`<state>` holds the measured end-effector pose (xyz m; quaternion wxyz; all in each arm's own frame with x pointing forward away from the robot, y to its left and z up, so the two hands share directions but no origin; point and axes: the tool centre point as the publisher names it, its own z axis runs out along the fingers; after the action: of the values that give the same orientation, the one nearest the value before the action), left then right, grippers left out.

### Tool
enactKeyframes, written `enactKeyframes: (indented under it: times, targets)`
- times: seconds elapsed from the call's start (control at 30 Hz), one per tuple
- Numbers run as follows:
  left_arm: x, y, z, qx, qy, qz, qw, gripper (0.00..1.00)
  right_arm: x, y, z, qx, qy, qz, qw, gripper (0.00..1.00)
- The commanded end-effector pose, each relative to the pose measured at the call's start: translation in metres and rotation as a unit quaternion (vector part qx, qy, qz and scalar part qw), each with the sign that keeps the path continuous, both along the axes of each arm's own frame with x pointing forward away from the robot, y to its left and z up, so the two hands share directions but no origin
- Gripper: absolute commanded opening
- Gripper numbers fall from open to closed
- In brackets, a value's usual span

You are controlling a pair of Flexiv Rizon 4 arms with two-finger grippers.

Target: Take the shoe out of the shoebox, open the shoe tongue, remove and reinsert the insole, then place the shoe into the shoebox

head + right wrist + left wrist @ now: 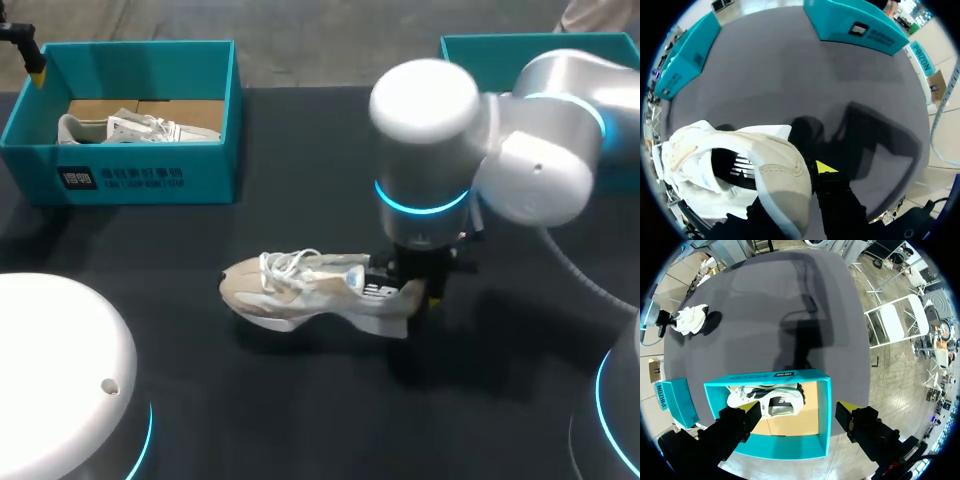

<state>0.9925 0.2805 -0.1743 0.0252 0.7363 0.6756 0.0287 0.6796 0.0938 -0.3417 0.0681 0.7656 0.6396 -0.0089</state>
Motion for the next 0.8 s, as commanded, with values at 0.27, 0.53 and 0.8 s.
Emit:
enactKeyframes:
  times: [0.27,0.53,0.8]
  targets:
    - [-0.001,0.0,0.0,0.002,-0.001,0.0,1.0,1.0,-0.009,0.006,-0.021,-0.023,0.007,0.022,0.999,0.0]
    - [-0.001,0.0,0.0,0.002,-0.001,0.0,1.0,1.0,-0.015,0.002,-0.028,-0.027,0.009,0.034,0.999,0.0]
    - [-0.001,0.0,0.0,0.002,-0.001,0.0,1.0,1.0,-0.016,-0.002,-0.03,-0.031,0.007,0.038,0.999,0.0]
